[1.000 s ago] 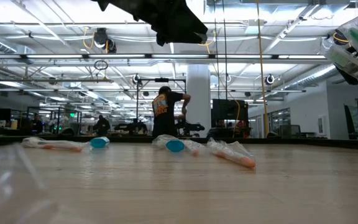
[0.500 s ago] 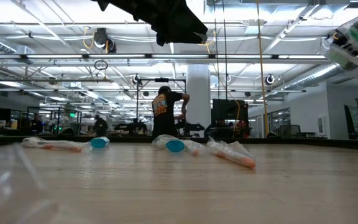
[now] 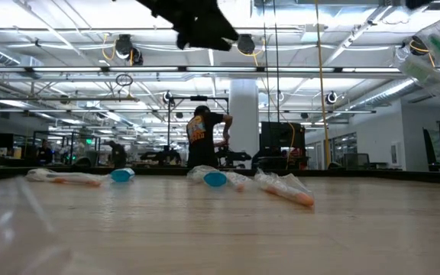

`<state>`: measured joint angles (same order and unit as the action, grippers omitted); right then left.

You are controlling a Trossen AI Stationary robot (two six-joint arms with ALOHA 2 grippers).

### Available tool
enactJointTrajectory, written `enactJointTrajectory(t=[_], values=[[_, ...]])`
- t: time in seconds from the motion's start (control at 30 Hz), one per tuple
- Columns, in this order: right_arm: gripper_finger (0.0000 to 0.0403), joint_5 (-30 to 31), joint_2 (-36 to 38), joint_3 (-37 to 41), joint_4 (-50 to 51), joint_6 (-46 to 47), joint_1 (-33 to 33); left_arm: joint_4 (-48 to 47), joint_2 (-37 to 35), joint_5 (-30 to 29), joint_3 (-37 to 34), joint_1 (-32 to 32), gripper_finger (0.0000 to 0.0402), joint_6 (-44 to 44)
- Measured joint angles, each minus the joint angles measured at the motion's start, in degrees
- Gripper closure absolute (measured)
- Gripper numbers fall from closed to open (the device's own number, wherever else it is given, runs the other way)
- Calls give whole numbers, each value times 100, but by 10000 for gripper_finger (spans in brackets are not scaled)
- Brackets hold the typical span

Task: Pick & Place toothbrushing station
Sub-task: Put the blue mouthwash into the middle section of the transparent organizer

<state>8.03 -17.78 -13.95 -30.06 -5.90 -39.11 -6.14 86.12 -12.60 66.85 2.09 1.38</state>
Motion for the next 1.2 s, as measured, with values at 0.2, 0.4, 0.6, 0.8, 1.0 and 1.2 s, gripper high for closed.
enactJointTrajectory(t=[0.2,0.4,0.6,0.8,1.0,1.2], values=[[176,1688,102,-447,25,-1334,2,-1502,54,-611,-4,142,178,1421],[152,4307,102,-632,13,-2518,2,-2130,194,-1400,-642,149,178,2969],[145,5641,98,-632,32,-2764,2,-2440,-266,-1329,-1622,252,179,5155],[148,5641,98,-632,8,-2976,2,-2366,-261,-339,-2025,698,178,6232],[147,5631,94,-632,305,-2716,2,-2537,-140,-242,-2037,1098,178,6286],[149,5629,92,-630,616,-2477,2,-2516,47,104,-2037,1268,172,6067]])
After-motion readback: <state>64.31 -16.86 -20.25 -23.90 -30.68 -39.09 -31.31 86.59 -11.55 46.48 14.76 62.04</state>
